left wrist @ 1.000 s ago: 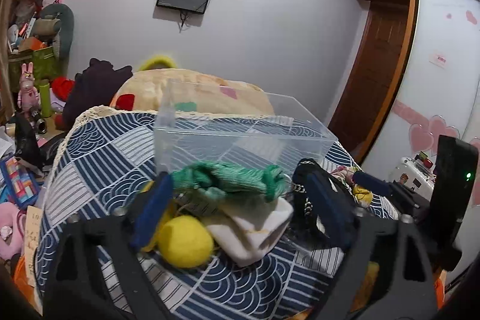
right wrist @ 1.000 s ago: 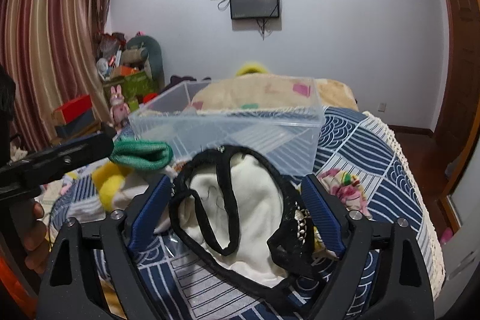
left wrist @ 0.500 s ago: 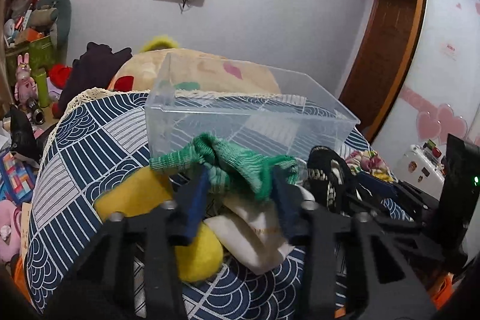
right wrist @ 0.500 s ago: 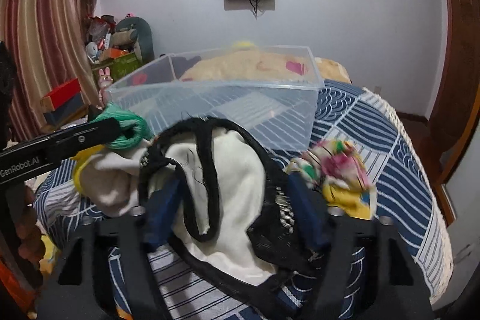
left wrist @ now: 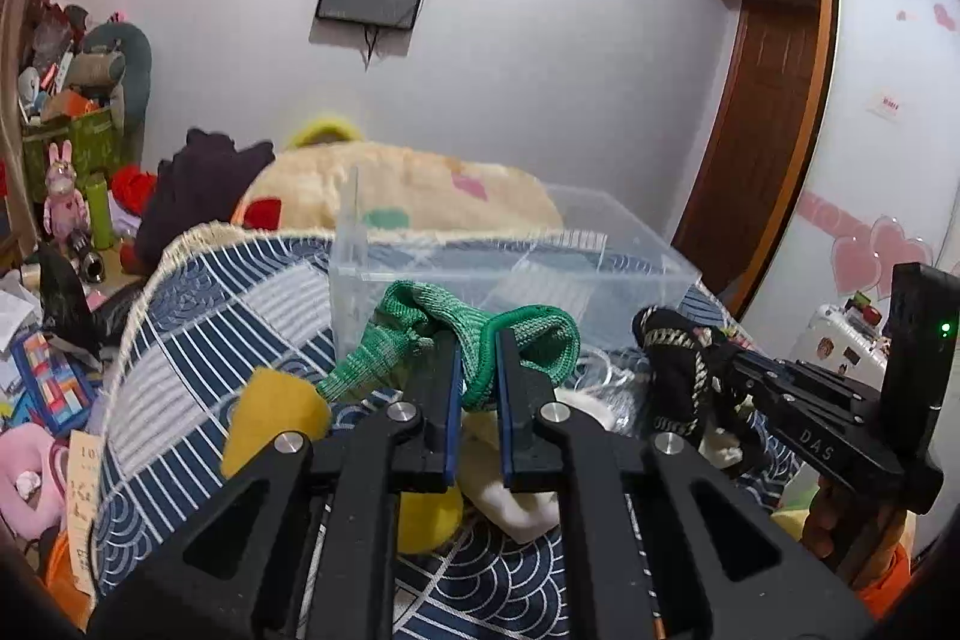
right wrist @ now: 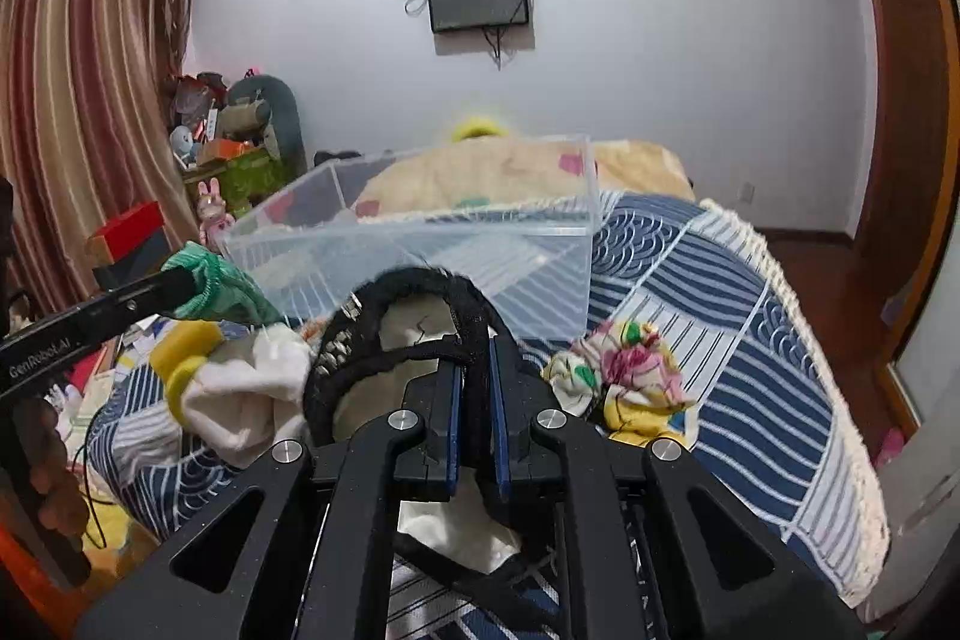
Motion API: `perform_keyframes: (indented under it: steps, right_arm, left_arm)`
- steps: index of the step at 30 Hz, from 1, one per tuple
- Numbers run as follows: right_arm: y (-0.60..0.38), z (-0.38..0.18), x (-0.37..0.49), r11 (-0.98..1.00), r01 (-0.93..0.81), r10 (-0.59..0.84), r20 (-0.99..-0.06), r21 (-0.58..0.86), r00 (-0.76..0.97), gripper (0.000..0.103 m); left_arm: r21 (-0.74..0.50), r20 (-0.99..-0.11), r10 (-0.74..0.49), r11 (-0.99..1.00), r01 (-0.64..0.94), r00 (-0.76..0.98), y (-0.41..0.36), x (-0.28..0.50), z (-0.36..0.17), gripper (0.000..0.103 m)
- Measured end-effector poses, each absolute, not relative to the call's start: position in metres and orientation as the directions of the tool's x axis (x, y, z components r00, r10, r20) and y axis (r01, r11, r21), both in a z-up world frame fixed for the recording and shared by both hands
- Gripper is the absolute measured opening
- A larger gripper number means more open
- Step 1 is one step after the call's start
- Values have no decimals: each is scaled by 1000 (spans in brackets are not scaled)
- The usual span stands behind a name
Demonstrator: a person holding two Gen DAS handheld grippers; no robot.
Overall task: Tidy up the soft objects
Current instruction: 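Grasp the green knitted glove with the left tool while the right tool grasps the black-trimmed white cloth, then drop the green glove into the box with the left tool while the right tool drops the white cloth in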
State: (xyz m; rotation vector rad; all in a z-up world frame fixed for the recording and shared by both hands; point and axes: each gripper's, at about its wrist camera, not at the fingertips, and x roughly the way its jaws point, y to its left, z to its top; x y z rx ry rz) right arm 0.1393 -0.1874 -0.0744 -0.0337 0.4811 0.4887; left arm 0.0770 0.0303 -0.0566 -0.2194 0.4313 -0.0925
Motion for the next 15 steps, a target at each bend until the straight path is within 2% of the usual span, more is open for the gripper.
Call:
perform_keyframes:
  steps: [6,15]
  right_arm:
    - [-191,-55,132,887,-455,445,-395,73,804,7]
    - [-191,-18,135,887,-459,451,-326,56,831,7]
  left_arm:
    - [-224,-355,-128,973,49,926,33,65,-39,9]
    - [-190,-325,-110,981,49,939,36,76,-16,9]
